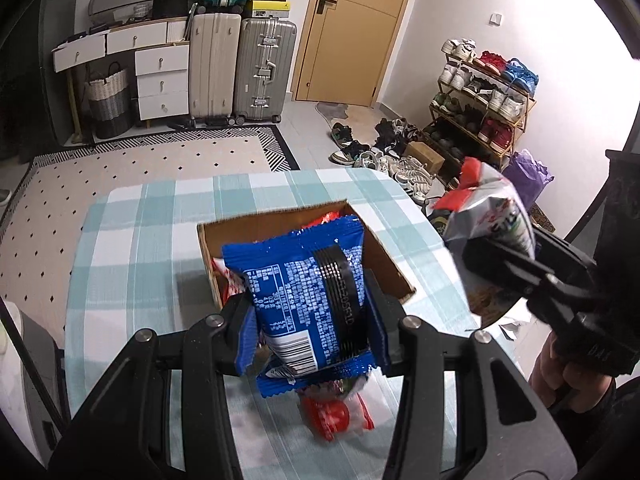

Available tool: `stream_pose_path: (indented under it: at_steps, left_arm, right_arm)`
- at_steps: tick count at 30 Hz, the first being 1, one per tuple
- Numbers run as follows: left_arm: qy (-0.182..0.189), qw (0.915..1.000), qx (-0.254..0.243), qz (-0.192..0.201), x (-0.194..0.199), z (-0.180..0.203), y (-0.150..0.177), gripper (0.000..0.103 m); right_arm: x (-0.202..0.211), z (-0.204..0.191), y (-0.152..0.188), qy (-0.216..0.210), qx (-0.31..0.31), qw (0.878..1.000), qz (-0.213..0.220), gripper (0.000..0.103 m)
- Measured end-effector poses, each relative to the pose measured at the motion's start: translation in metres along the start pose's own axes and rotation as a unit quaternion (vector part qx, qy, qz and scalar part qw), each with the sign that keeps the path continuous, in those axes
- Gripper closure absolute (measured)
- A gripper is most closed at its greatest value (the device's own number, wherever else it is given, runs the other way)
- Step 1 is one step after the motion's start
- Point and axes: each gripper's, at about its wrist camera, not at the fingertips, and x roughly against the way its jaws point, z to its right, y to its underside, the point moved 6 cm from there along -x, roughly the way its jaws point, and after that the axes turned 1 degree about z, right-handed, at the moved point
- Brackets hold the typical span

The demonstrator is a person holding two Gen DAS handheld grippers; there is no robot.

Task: Organize snacks
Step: 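Carry both packets over the box and release them inside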

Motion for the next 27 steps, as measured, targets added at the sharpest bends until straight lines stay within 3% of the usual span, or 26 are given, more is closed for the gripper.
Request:
stream_pose_path:
  at_steps: [9,27]
  left_arm:
    - [-0.01,0.9997,0.009,-0.021,-0.062,-0.025,-0.032,0.061]
    - [0.006,0.9976,0.026,-0.063,-0.158,-0.052,-0.026,0.061]
  right_arm:
    - [-0.05,0.023,-0.015,0.008,-0.021,1.0,-0.012,0.055]
    - [-0.143,0.074,0.013,0.028,-0.046,0.997,-0.055,0.055]
